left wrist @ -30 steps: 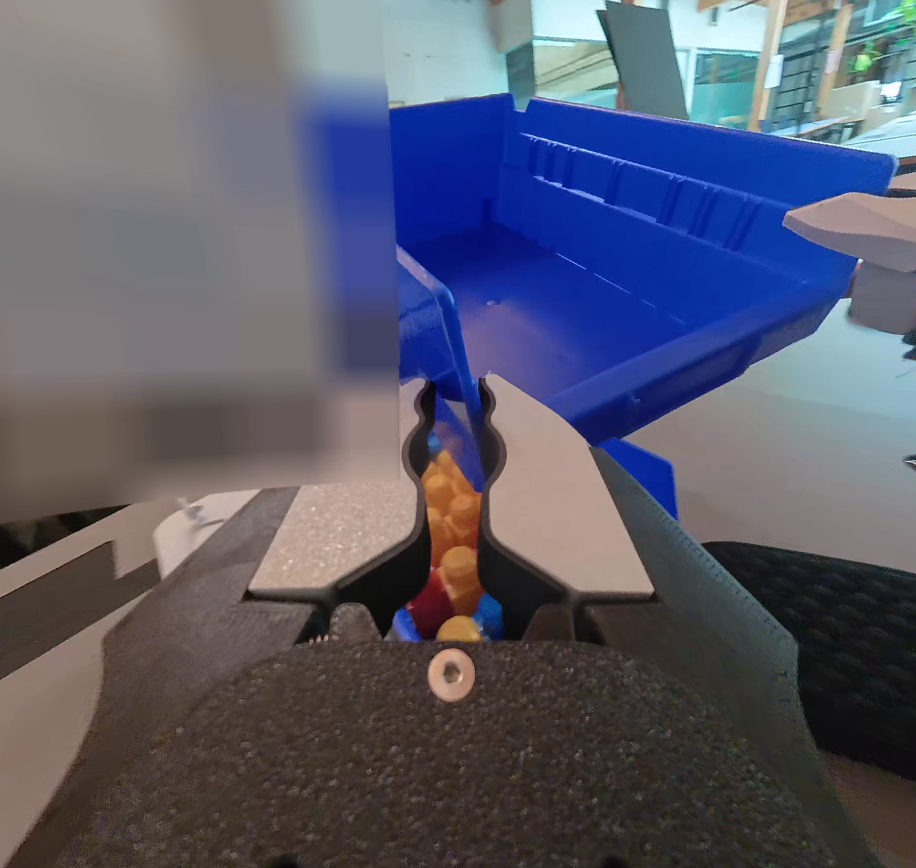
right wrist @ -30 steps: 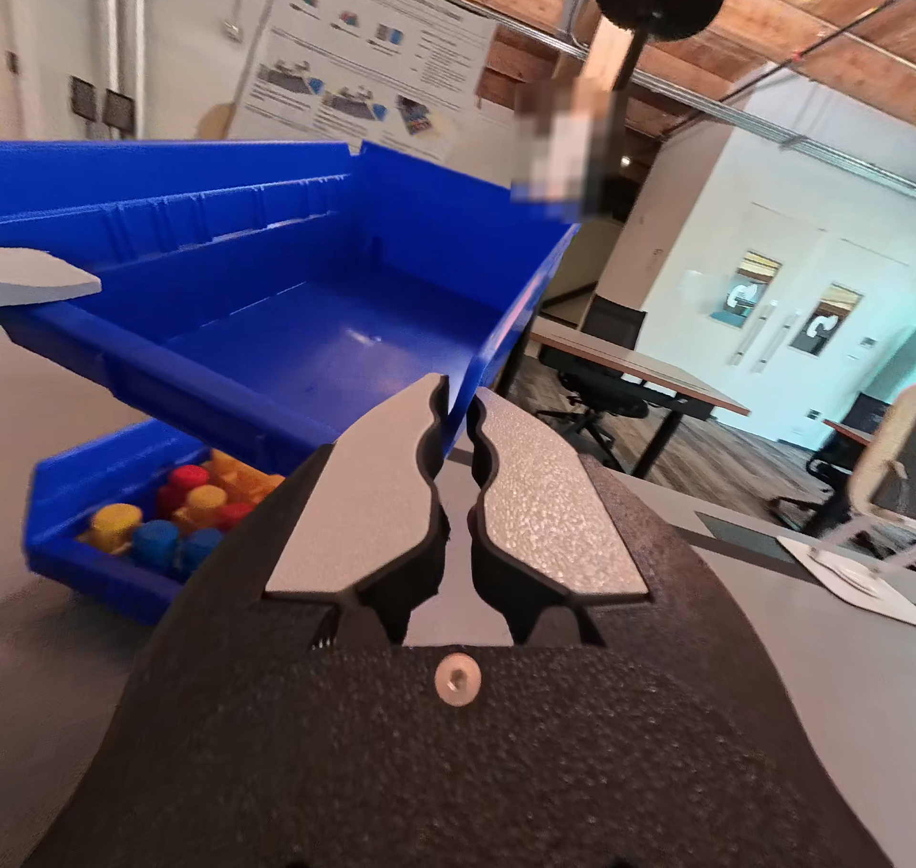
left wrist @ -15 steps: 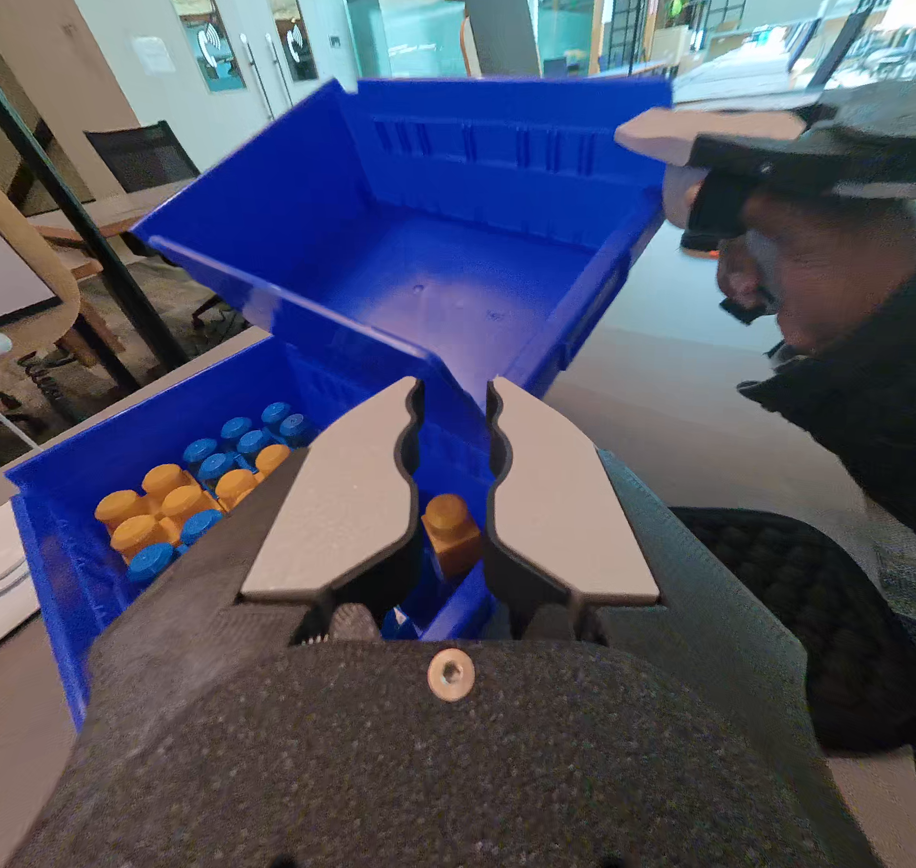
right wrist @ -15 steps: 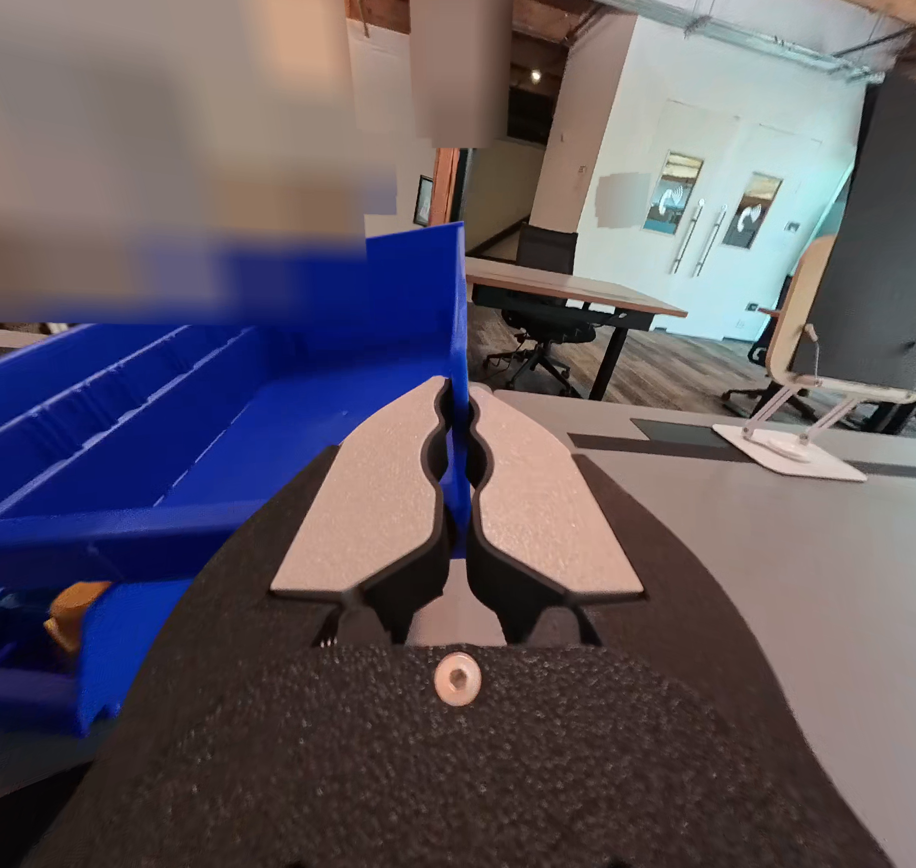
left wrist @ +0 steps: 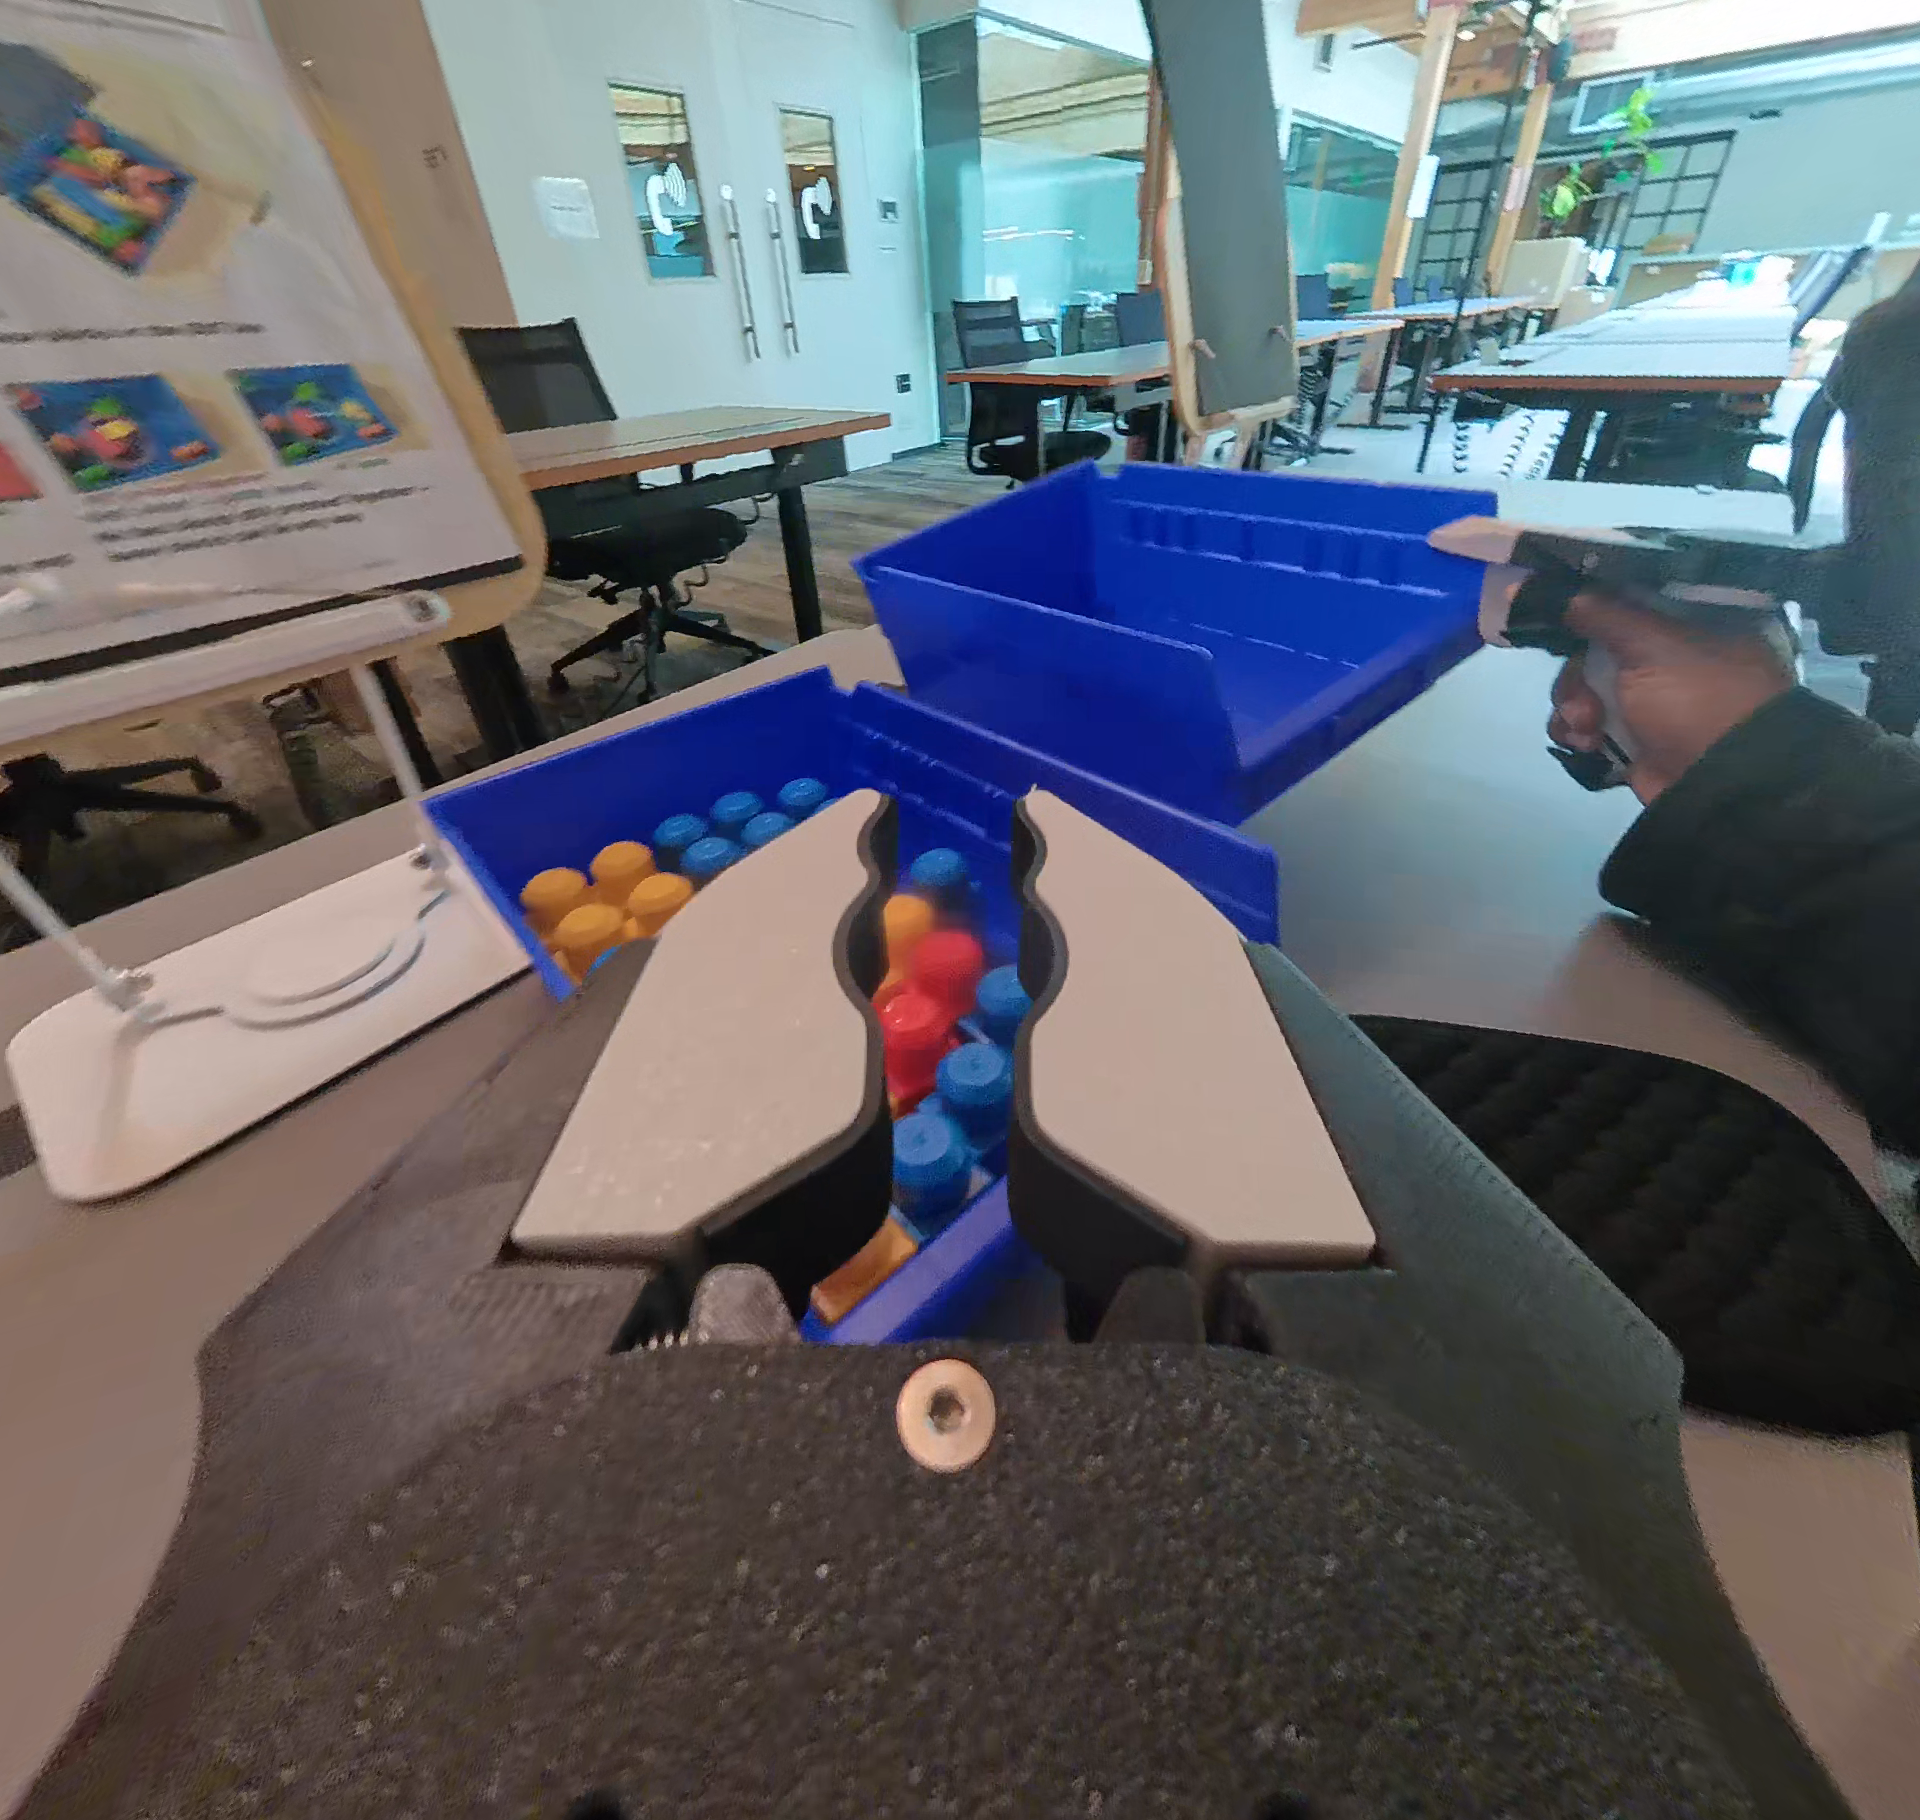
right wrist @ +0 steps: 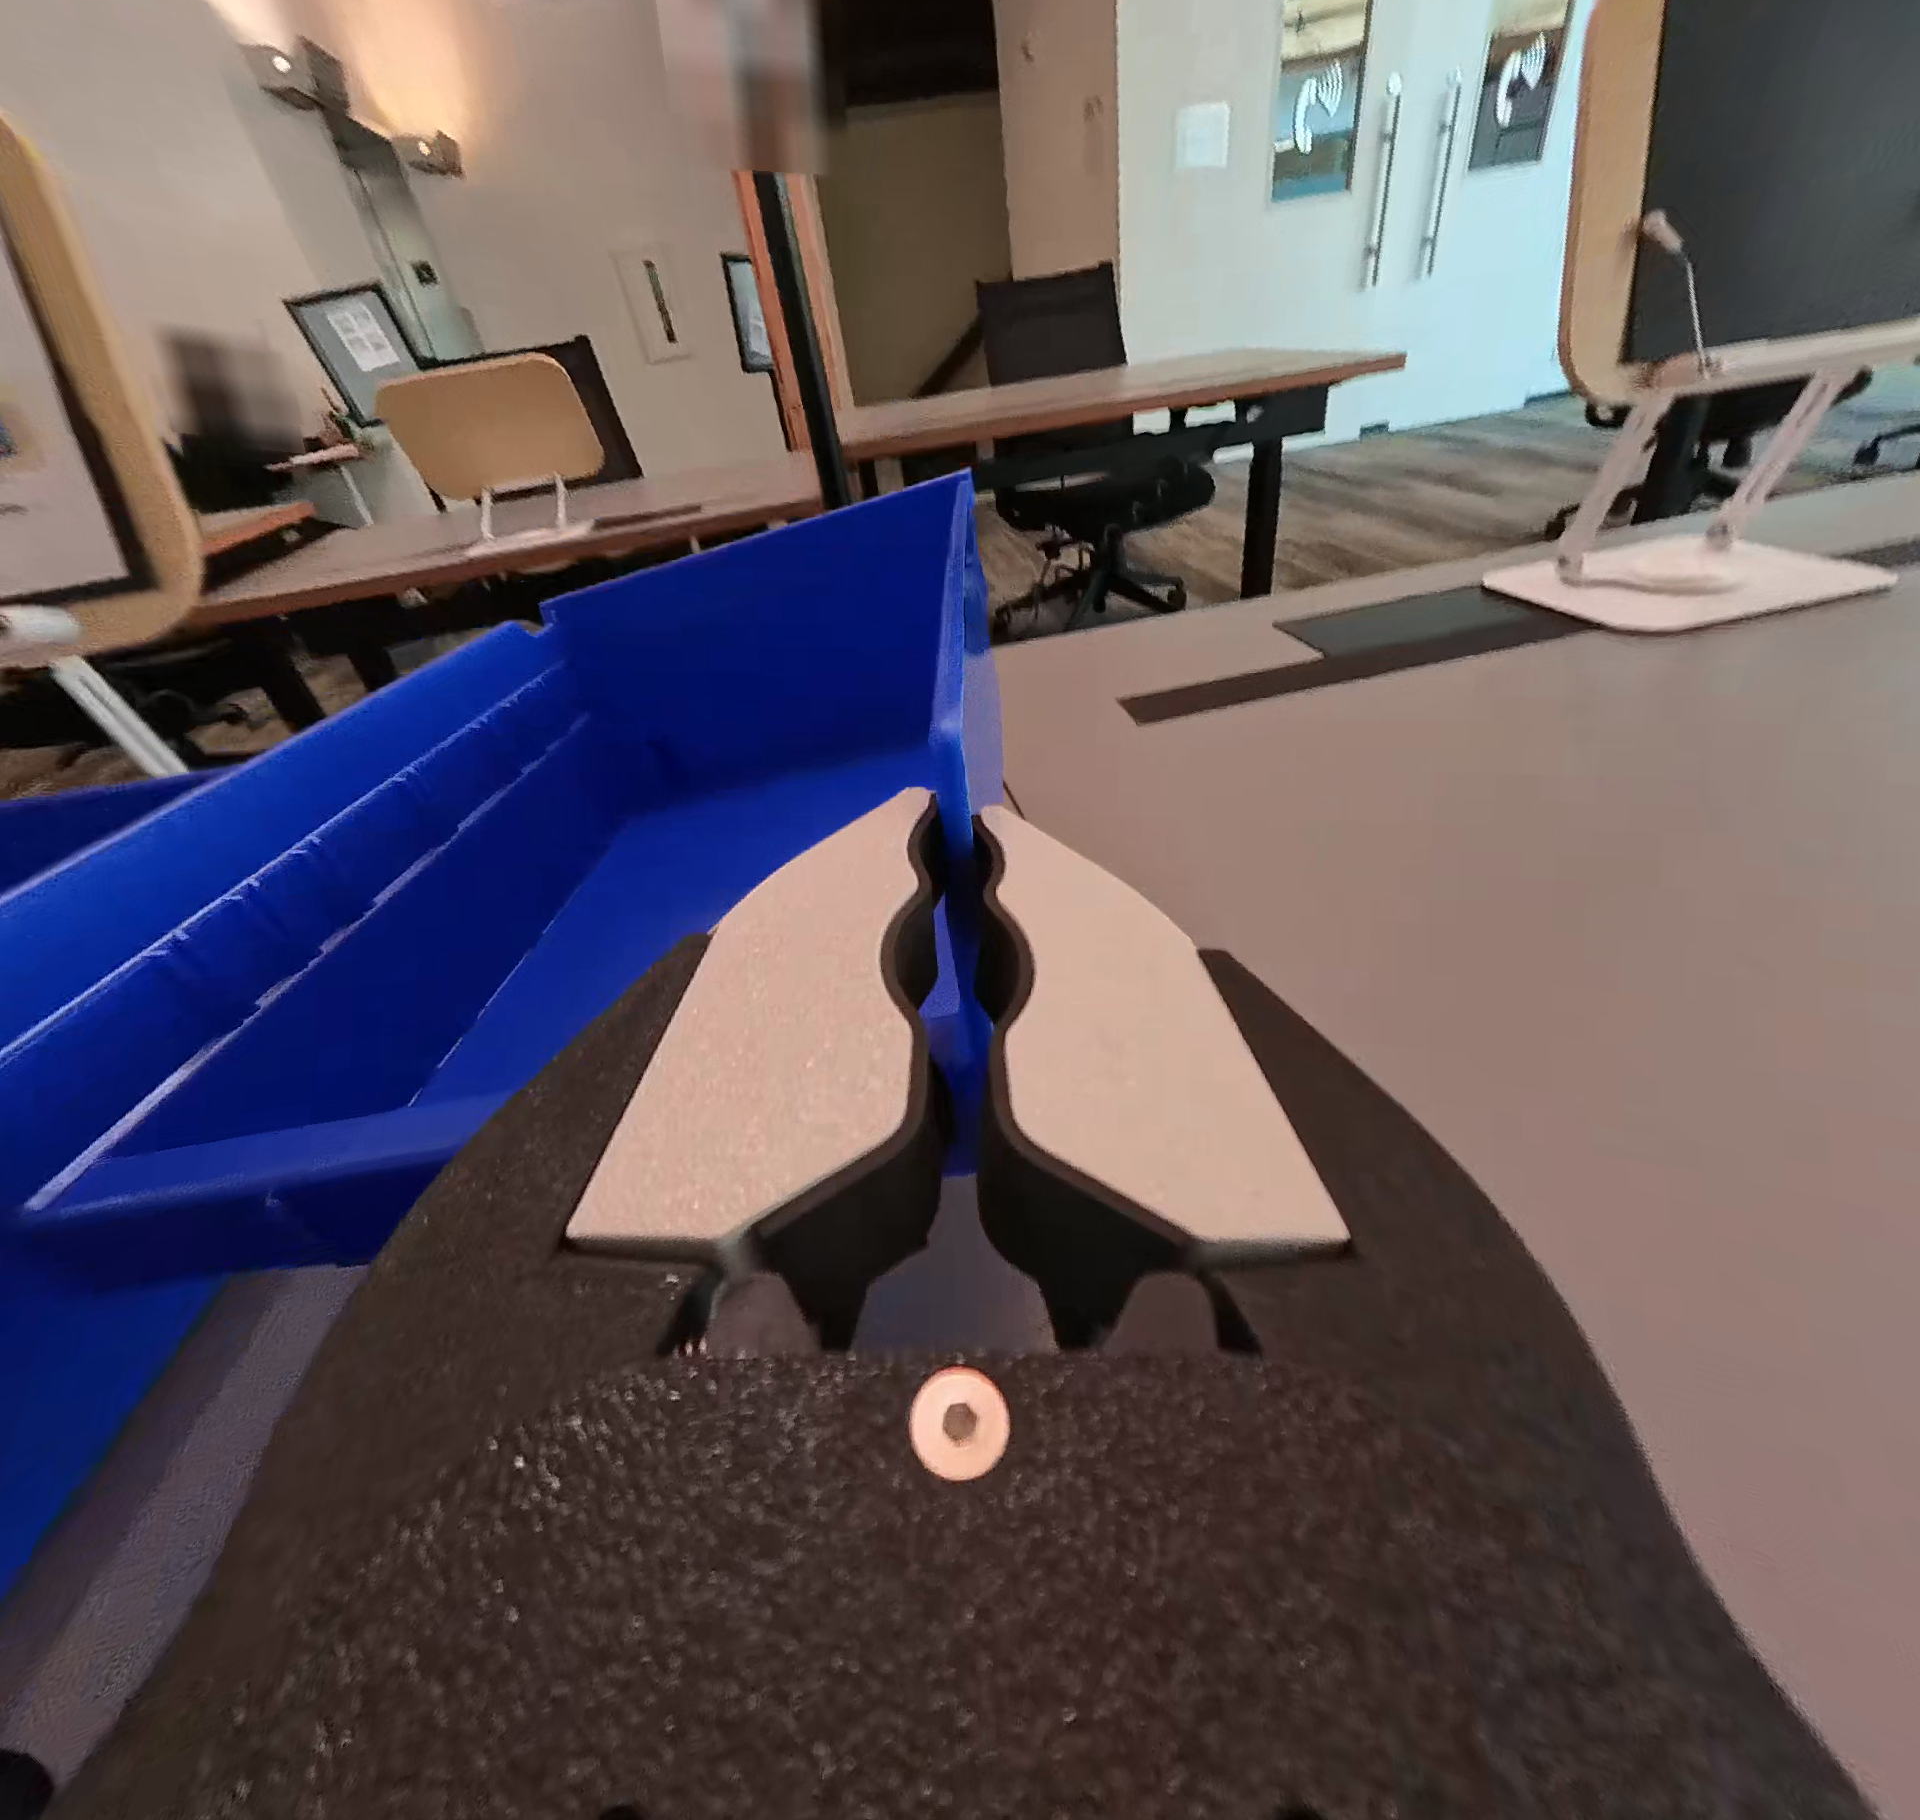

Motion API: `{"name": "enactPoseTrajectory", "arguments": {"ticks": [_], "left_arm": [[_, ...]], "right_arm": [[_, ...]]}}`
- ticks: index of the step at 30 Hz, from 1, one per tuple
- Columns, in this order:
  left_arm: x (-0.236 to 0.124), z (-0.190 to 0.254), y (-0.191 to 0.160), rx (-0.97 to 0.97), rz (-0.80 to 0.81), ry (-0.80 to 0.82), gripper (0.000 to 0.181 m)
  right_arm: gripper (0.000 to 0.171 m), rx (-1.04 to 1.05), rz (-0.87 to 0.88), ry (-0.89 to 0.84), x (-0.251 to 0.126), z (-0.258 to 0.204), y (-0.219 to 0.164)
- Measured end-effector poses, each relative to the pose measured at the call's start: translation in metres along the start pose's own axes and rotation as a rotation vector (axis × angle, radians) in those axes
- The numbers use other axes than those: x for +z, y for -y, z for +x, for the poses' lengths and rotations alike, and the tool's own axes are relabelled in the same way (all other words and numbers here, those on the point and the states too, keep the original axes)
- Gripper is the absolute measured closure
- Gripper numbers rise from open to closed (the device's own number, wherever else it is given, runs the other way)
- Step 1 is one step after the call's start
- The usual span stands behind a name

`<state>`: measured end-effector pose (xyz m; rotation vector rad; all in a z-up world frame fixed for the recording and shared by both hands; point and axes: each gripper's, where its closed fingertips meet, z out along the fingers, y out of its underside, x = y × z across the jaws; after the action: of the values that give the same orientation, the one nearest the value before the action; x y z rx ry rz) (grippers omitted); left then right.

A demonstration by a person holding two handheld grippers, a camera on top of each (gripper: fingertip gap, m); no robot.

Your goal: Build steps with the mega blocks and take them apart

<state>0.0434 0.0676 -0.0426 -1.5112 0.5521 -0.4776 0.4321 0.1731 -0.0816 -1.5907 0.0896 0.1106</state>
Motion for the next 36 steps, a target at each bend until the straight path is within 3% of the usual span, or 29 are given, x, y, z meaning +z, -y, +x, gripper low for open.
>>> {"name": "enactPoseTrajectory", "arguments": {"ticks": [7, 16, 21, 24, 28, 33, 36], "left_arm": [[-0.029, -0.04, -0.014, -0.069, -0.005, 0.093, 0.162], [-0.037, -0.058, -0.026, -0.086, -0.033, 0.132, 0.161], [-0.039, -0.065, -0.034, -0.091, -0.062, 0.154, 0.157], [-0.037, -0.069, -0.04, -0.1, -0.078, 0.161, 0.155], [-0.033, -0.07, -0.05, -0.099, -0.112, 0.167, 0.148], [-0.024, -0.068, -0.072, -0.126, -0.171, 0.162, 0.129], [-0.017, -0.063, -0.09, -0.123, -0.223, 0.153, 0.124]], "right_arm": [[0.17, 0.003, -0.077, -0.035, 0.014, 0.014, -0.037], [0.168, 0.008, -0.193, -0.029, 0.025, 0.018, -0.072], [0.133, -0.083, -0.095, -0.109, 0.007, 0.023, -0.035], [0.13, -0.206, -0.018, -0.086, -0.013, -0.008, -0.003], [0.133, -0.219, -0.002, 0.159, -0.037, -0.096, 0.014], [0.13, -0.142, -0.145, 0.449, -0.054, -0.202, -0.019], [0.119, -0.176, -0.267, 0.446, -0.051, -0.226, -0.055]]}}
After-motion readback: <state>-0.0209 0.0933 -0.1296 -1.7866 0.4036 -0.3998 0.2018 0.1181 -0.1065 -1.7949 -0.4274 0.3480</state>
